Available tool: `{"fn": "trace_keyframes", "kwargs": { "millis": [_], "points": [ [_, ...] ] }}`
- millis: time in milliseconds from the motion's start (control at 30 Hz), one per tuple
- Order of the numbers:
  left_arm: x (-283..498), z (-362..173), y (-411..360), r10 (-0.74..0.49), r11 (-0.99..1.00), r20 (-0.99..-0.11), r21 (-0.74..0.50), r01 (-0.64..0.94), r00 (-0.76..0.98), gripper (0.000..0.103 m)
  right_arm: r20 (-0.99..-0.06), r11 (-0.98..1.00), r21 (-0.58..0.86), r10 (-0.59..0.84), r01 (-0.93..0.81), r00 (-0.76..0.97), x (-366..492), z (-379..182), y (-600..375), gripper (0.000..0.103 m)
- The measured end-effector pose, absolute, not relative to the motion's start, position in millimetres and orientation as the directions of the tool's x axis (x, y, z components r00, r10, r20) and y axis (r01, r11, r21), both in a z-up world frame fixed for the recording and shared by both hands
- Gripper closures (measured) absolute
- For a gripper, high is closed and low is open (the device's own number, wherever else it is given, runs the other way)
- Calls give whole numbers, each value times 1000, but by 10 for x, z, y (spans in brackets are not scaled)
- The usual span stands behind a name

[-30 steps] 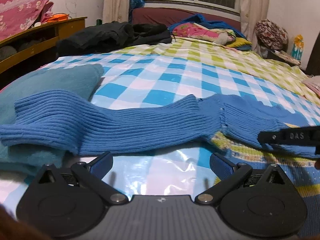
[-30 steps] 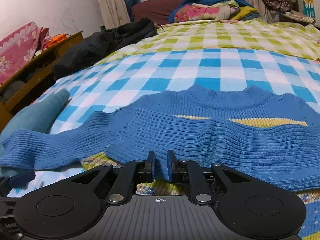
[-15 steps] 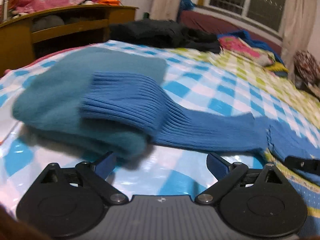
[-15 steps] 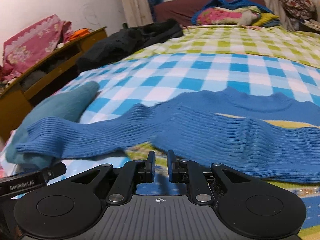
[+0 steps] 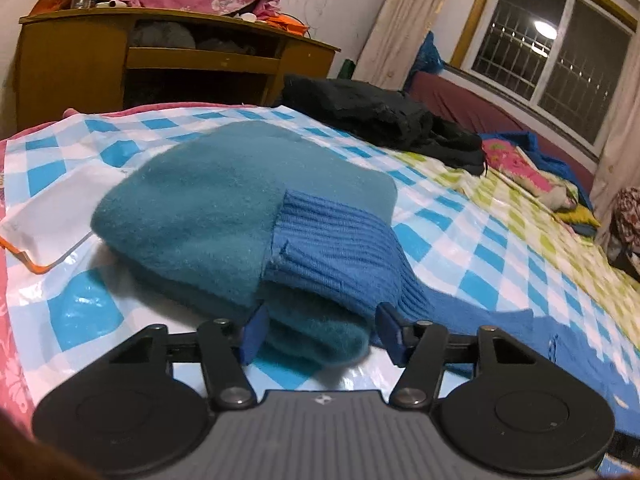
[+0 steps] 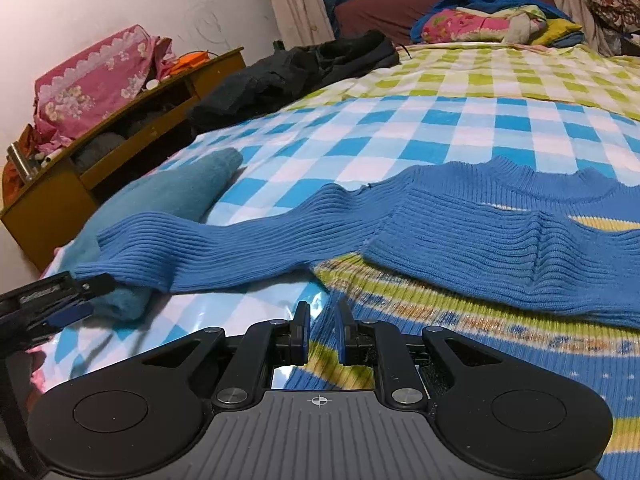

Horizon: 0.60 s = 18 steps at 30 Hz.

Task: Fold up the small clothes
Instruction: 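Close the left gripper on the second sleeve cuff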

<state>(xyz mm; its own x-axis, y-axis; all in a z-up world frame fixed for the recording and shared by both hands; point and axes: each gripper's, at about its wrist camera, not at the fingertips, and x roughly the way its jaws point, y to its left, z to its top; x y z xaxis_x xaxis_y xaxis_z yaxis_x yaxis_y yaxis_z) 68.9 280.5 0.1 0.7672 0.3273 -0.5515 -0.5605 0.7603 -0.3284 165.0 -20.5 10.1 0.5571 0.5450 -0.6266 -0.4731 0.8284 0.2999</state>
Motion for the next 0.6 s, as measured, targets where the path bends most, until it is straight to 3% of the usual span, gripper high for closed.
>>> {"fn": "trace_keyframes", "kwargs": {
  "millis": [200,267,400,600],
  "points": [
    [740,31,2857,355,744,-521,-346,-572,777,42,-628,819,310,558,-483,543,1646,77,-172,88],
    [789,21,2885,362,738,-521,-346,-579,773,48,-628,816,314,561,-485,538,1645,71,-156,88],
    [778,36,2922,346,743,-499,-371,-557,795,81,-628,809,314,570,-498,530,1631,74,-126,88],
    [751,45,2939,299,760,-464,-413,-502,834,86,-613,784,311,597,-537,516,1621,132,-20,88]
  ]
}}
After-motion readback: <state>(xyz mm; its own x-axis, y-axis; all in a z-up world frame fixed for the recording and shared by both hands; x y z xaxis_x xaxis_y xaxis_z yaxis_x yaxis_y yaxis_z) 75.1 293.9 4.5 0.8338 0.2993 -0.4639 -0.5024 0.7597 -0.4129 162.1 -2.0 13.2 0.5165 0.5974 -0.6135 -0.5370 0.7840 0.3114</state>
